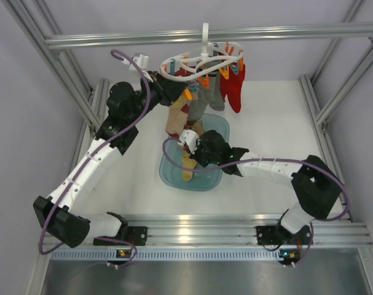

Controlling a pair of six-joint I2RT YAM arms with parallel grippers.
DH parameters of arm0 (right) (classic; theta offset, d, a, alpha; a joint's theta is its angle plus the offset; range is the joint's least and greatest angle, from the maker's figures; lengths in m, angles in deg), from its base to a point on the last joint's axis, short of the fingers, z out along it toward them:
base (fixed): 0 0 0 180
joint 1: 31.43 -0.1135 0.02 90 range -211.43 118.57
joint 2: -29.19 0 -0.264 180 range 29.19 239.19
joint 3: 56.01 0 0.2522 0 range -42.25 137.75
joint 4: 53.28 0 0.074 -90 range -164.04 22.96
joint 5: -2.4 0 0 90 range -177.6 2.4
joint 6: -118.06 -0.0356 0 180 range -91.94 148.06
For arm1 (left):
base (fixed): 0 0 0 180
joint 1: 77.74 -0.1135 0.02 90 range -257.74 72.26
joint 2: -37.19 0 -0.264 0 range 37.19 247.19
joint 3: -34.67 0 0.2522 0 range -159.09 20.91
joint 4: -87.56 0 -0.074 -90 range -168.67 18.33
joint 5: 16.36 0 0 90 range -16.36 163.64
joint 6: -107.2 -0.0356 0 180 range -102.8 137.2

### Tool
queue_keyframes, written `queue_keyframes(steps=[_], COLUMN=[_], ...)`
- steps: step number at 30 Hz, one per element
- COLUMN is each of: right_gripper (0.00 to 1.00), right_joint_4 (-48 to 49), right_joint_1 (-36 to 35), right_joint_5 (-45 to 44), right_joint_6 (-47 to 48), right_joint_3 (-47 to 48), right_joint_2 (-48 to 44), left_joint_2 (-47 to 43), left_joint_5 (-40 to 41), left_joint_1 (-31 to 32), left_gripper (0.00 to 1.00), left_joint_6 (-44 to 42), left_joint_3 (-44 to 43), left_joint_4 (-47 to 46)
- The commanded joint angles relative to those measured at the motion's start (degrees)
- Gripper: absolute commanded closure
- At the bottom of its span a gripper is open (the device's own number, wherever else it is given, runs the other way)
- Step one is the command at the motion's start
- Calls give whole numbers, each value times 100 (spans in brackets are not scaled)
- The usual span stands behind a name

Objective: Clip the socks to the hanger
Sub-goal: Pick up the sock from the bin, then clamp the sock onto the hanger.

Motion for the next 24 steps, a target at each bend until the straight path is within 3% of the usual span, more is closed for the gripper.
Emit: queue_keyframes(steps=[1, 13, 24], right_gripper=[100, 100, 100], right_joint_4=[551, 1131, 1210], right_joint_1=[198, 919, 920], right_joint_5=[205, 1296, 1753], right_joint_6=[535, 209, 526], right_joint_3=[-57, -137, 434], right_joint_2=[-938, -2592, -2506], left_joint_2=[18, 1, 141], left_joint_5=[-46, -468, -1250], left_joint_1=[-35, -105, -105], left_gripper=[100, 100, 100], left_joint_6=[-73, 112, 498], left_joint_3=[169, 125, 248], left_joint_4=[132, 71, -193])
